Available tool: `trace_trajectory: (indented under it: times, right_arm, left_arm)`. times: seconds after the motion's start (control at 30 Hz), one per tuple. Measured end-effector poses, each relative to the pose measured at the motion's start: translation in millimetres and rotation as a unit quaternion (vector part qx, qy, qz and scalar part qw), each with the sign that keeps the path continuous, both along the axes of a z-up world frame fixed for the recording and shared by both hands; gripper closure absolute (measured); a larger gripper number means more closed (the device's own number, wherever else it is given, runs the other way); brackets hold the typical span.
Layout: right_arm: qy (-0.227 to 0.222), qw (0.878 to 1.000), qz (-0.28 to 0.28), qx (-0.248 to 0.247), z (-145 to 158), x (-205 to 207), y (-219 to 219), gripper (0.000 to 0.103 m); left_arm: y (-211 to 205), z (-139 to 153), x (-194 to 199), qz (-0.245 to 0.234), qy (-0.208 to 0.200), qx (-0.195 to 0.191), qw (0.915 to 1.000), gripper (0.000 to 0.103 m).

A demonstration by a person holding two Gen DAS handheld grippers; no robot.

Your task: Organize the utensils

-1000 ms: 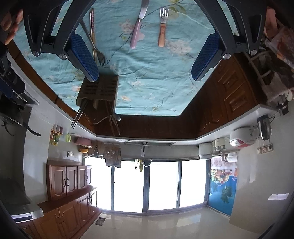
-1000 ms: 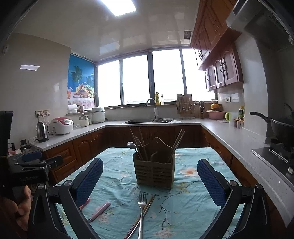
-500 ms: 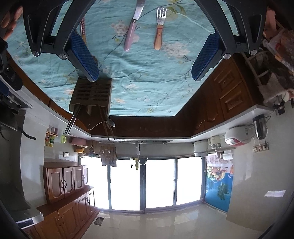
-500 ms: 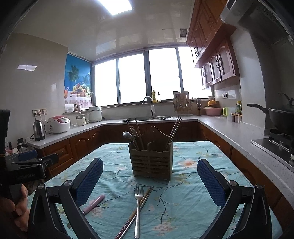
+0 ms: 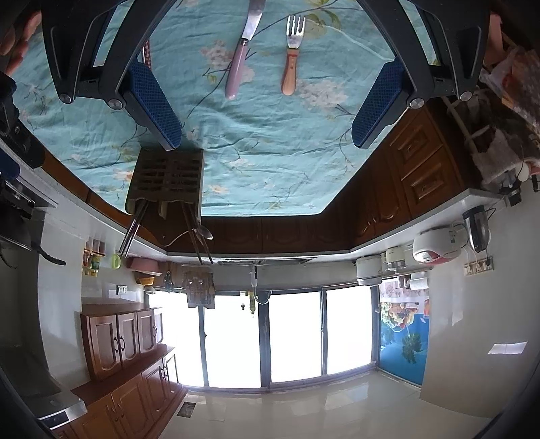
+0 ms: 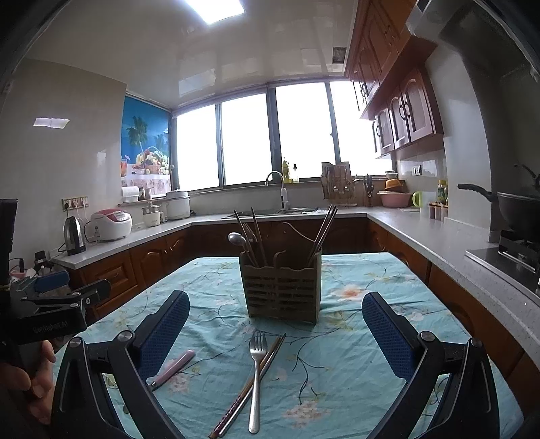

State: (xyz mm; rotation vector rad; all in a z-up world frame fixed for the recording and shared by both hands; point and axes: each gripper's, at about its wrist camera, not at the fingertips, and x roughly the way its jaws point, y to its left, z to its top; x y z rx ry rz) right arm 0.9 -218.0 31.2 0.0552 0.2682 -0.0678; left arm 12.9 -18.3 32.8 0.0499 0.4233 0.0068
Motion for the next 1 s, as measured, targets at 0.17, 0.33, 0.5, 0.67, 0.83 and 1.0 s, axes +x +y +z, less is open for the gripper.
trace_trajectory:
  times: [0.17, 0.33, 0.5, 0.67, 0.83, 1.0]
  right_arm:
    - [0.004, 1.000, 0.002, 0.005, -4.0, 0.5, -2.0, 0.000]
    - [0.004, 1.000, 0.003, 0.008, -5.2, 0.8, -3.2, 0.000]
    - [0.005, 1.000, 0.004, 0.008, -5.7, 0.6, -3.2, 0.000]
    - [0.003, 1.000, 0.007, 0.007, -5.4, -0.9, -1.7, 0.000]
    - [0.004, 1.000, 0.009, 0.007, -4.8, 0.1, -0.6, 0.000]
    - [0.004, 1.000, 0.009, 0.007, -5.0, 0.0, -0.2, 0.000]
  left_arm:
    - [-0.8, 0.8, 0.6, -0.002, 0.004, 0.001, 1.0000, 0.001]
    - [-0.9, 1.0, 0.1, 0.000, 0.003, 0.001, 1.0000, 0.001]
    - [-1.3, 1.5, 0.3, 0.001, 0.003, 0.002, 1.0000, 0.001]
    - [-1.2, 1.2, 0.2, 0.002, 0.003, 0.002, 1.0000, 0.001]
    - [-1.4, 1.2, 0.2, 0.002, 0.002, 0.003, 1.0000, 0.001]
    - [-1.7, 1.0, -0.1, 0.002, 0.003, 0.003, 1.0000, 0.001]
